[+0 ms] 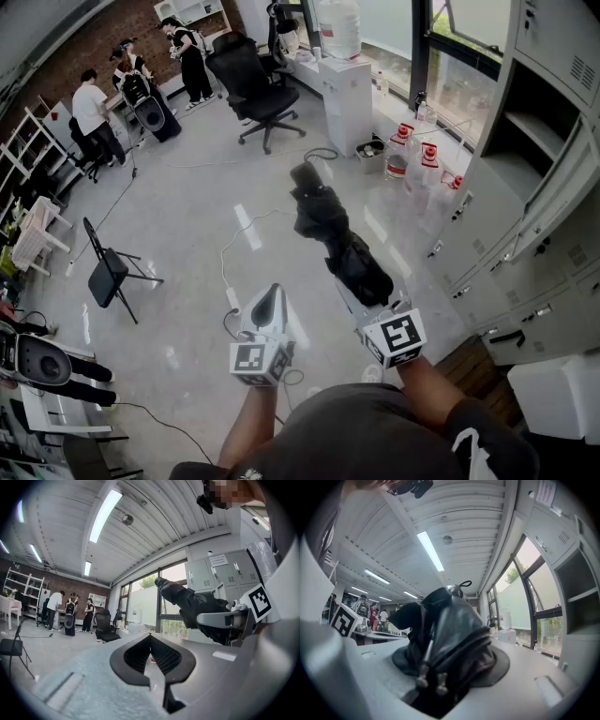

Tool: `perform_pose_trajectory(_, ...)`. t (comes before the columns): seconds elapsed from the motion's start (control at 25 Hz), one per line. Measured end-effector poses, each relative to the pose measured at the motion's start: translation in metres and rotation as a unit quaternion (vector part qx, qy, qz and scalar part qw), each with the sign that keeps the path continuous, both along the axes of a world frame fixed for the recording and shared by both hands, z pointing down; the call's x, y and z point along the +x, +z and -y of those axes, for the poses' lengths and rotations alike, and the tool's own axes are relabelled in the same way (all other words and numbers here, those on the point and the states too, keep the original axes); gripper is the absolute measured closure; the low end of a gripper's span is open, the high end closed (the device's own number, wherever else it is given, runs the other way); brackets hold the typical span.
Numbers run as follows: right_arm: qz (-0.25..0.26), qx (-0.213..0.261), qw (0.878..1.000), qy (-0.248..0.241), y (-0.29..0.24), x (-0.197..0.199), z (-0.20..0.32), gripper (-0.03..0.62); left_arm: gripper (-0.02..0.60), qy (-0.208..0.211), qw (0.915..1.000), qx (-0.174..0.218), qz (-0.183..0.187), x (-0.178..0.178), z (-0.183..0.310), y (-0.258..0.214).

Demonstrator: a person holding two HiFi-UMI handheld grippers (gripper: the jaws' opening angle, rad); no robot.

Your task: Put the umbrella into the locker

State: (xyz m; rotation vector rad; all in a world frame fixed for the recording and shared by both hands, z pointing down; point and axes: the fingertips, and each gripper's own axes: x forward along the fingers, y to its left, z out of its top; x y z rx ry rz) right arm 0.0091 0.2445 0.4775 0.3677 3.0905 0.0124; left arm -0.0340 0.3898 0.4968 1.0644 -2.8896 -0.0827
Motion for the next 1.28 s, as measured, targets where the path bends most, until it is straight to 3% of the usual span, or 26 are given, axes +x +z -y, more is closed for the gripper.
perform_pose_trajectory(0.76, -0.015, -0.033, 0.999, -0.010, 0.007, 0.006, 0.006, 0.355, 0.577, -0.006, 1.0000, -0.006, -0.002, 0.001, 0.000, 0.004)
perform_pose_trajectory(1.28, -0.035, -0.040, 0.998, -0.038, 0.018, 0.010, 0.041, 0.355, 0.577, -0.017, 0.9996, -0.019, -0.012, 0.003, 0.037, 0.007)
